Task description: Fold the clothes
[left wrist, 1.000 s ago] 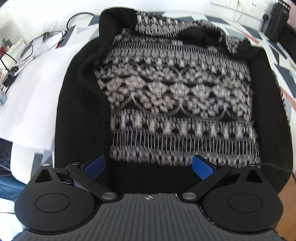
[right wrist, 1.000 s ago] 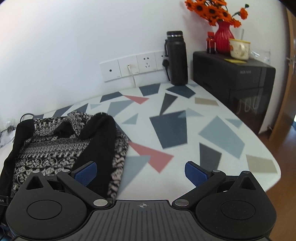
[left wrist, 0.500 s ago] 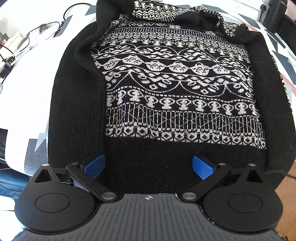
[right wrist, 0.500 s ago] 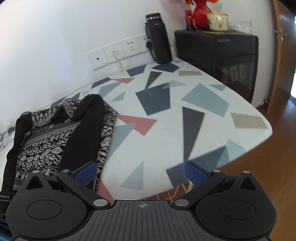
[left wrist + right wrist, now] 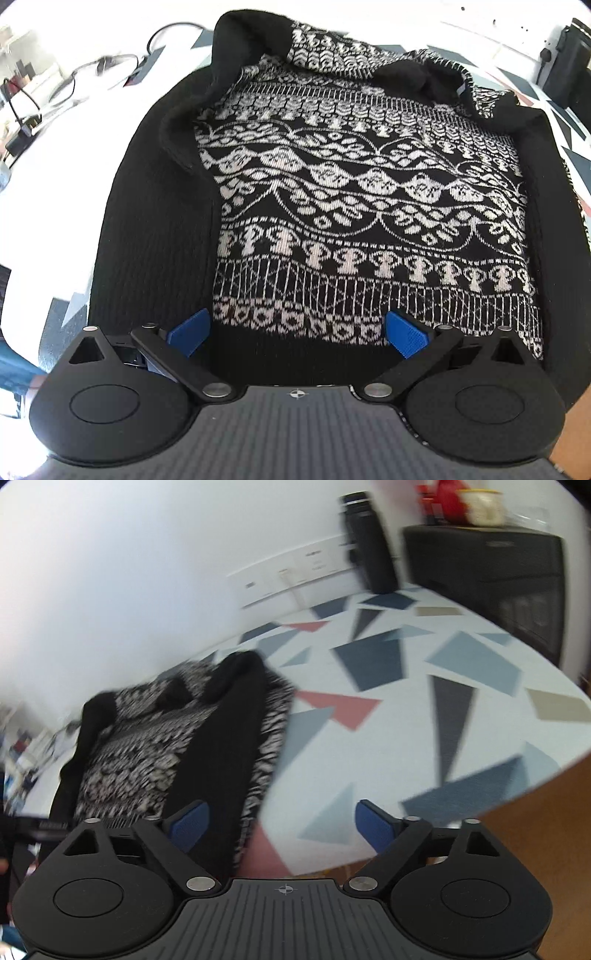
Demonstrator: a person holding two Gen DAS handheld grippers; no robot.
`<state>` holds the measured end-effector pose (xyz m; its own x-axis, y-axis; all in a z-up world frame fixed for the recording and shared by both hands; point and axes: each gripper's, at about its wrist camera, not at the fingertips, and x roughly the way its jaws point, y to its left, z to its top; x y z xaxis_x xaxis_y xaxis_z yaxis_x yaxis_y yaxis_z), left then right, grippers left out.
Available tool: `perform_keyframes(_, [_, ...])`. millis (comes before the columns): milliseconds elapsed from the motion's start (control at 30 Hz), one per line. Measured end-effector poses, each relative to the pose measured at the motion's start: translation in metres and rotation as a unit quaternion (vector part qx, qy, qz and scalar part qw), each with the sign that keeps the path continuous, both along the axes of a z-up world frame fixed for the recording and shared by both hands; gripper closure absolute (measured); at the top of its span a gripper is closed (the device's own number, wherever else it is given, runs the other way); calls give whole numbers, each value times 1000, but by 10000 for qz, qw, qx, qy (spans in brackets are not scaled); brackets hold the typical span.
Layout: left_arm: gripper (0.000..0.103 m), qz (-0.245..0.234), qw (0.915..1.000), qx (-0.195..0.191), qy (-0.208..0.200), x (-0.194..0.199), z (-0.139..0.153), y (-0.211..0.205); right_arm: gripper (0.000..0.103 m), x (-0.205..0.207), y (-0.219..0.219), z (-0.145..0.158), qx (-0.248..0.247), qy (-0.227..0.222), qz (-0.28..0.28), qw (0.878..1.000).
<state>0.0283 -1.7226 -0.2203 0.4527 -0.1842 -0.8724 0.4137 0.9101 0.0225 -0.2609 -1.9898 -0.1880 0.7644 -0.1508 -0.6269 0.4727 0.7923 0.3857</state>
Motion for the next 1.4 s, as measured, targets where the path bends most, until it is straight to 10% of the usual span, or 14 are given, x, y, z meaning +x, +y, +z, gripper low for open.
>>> perform_keyframes(133, [0,-286,9995,-50,-138,-4,-2,5,51,33,21,-9,118,84,634,9979])
perform_keyframes(533, [0,-433,9989,-63,-189,-6,-4,7,50,87,54,-21,-674,673,914,9912])
perform_keyframes(700, [0,-540,9984,-74,-175,-3,-4,6,95,93,54,-14,-849,681,1019,9888])
perform_keyframes(1033, [0,-581,9979,-121,-244,-3,-6,6,80,101,35,-18,143,575,1164,9914])
perform_keyframes(1167, [0,-575,9979,-133,-258,-4,-5,7,97,105,31,-14,-37,551,1220,9910])
perform_keyframes(1400, [0,-549,9983,-97,-188,-4,-4,5,97,90,-40,24,-72,-297,-245,9992])
